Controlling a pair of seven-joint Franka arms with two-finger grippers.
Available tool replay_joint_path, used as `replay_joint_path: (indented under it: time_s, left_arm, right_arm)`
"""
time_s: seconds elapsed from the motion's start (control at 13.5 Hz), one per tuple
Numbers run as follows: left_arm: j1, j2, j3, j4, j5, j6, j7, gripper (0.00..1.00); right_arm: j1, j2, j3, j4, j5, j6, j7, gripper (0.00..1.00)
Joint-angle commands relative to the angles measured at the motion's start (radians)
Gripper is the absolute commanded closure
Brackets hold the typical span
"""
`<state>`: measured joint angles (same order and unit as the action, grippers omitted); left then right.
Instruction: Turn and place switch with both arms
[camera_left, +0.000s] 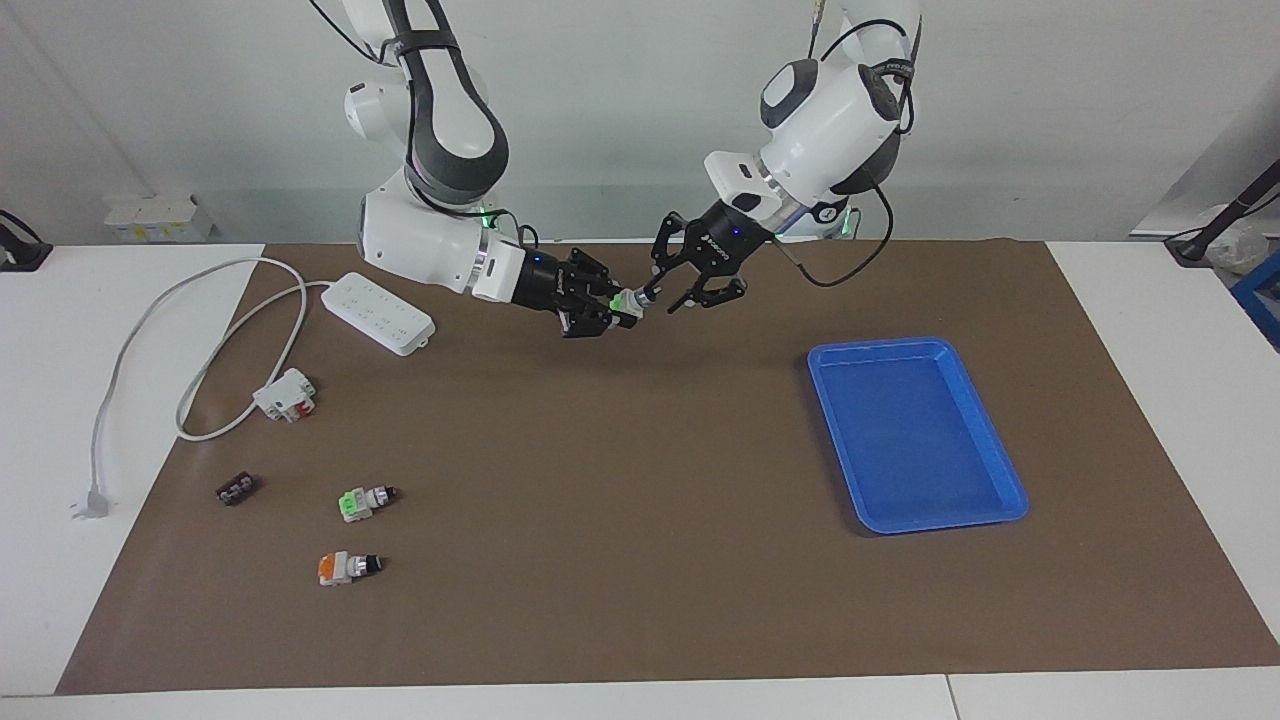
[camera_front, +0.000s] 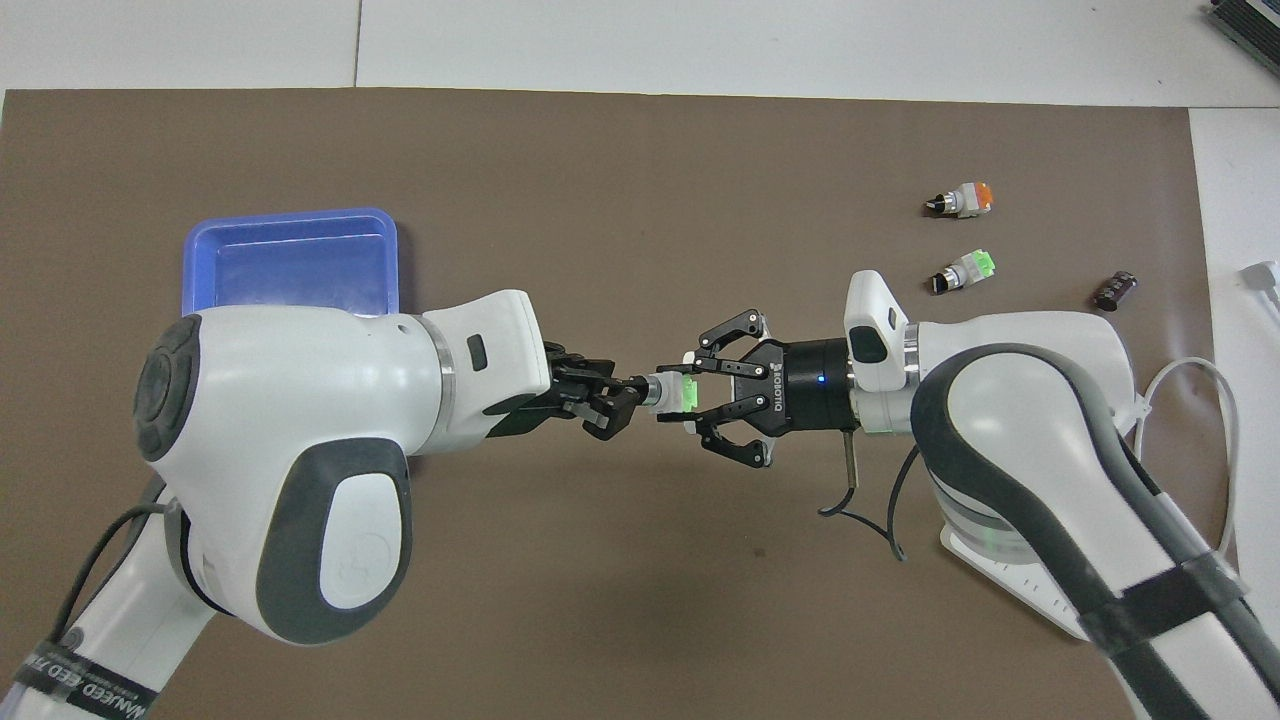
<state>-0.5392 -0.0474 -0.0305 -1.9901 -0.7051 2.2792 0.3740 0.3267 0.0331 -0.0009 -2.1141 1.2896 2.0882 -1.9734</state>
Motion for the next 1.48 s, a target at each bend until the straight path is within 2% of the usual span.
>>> replay_joint_path:
  time_s: [0.0, 0.44, 0.67, 1.19, 1.26, 1.41]
  left_arm:
    - [0.004, 0.004, 0.007, 0.016, -0.022, -0.017, 0.023, 0.6]
    - [0.012, 0.012, 0.011, 0.043, -0.025, -0.023, 0.022, 0.63]
    - [0.013, 0.014, 0.011, 0.045, -0.039, -0.023, 0.022, 0.69]
    - [0.002, 0.014, 0.011, 0.034, -0.033, -0.012, 0.019, 0.66]
    - [0.001, 0.014, 0.011, 0.034, -0.033, -0.013, 0.014, 0.7]
    - [0.001, 0.012, 0.011, 0.034, -0.033, -0.02, 0.013, 0.86]
  right_arm:
    - [0.005, -0.042, -0.002, -0.023, 0.011, 0.01, 0.044, 1.0]
    - [0.005, -0.045, -0.004, -0.029, 0.01, 0.012, 0.047, 1.0]
    - [0.005, -0.045, -0.004, -0.029, 0.008, 0.012, 0.048, 1.0]
    - [0.005, -0.045, -0.004, -0.029, 0.008, 0.012, 0.048, 1.0]
    - [0.005, -0.045, -0.004, -0.029, 0.008, 0.012, 0.047, 1.0]
    - [0.005, -0.045, -0.004, -0.032, 0.005, 0.012, 0.047, 1.0]
